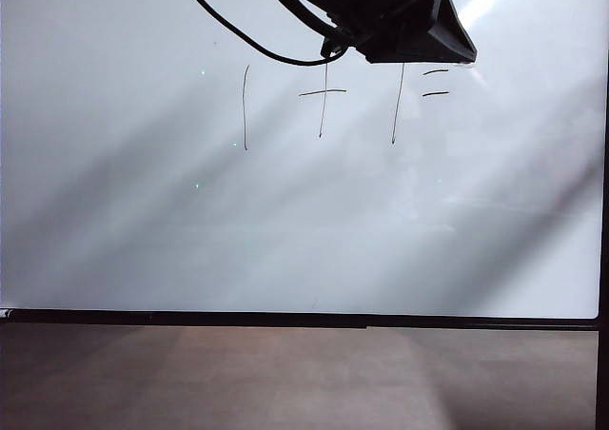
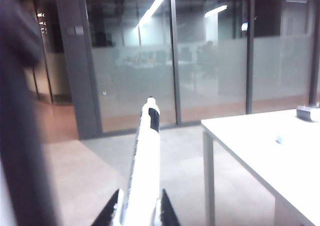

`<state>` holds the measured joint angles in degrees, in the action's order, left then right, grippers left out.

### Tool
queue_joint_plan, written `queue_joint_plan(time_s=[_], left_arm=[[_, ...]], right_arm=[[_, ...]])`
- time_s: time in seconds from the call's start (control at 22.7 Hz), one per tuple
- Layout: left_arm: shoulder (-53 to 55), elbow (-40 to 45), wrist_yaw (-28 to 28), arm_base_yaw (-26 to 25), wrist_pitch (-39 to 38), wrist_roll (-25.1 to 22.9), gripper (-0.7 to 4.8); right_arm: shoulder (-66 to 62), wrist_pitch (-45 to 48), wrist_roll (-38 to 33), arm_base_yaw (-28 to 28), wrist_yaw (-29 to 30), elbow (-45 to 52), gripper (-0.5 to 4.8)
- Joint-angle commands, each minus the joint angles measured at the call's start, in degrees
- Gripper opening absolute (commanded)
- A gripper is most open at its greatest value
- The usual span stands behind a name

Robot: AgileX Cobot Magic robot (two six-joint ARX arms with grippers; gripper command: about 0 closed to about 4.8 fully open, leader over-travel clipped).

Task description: Reach to the right to find the marker pen, pick it up, and write the answer to the math problem on the whiteboard.

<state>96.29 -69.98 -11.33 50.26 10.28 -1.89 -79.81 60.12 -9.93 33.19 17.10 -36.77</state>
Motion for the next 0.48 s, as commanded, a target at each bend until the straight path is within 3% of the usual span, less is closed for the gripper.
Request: queue_joint_plan(time_s=[0.04,0.31,0.48], left_arm=[[-0.31,-0.24,-0.09,0.04,0.22,-0.24,-0.05],[-0.31,-0.24,-0.07,0.04,0.04,-0.22,-0.04],[-0.31,-0.24,-0.09,0.04,0.09,-0.24,-0.05]], right_arm=[[11.39,-16.50,-2.47,-0.55,-0.07,0.48,-0.06],[34.73,-39.47,-2.60,-2.84,0.02,0.50,-0.06],[44.39,-47.91,-4.66,-9.70,1.20,0.50,-0.06]])
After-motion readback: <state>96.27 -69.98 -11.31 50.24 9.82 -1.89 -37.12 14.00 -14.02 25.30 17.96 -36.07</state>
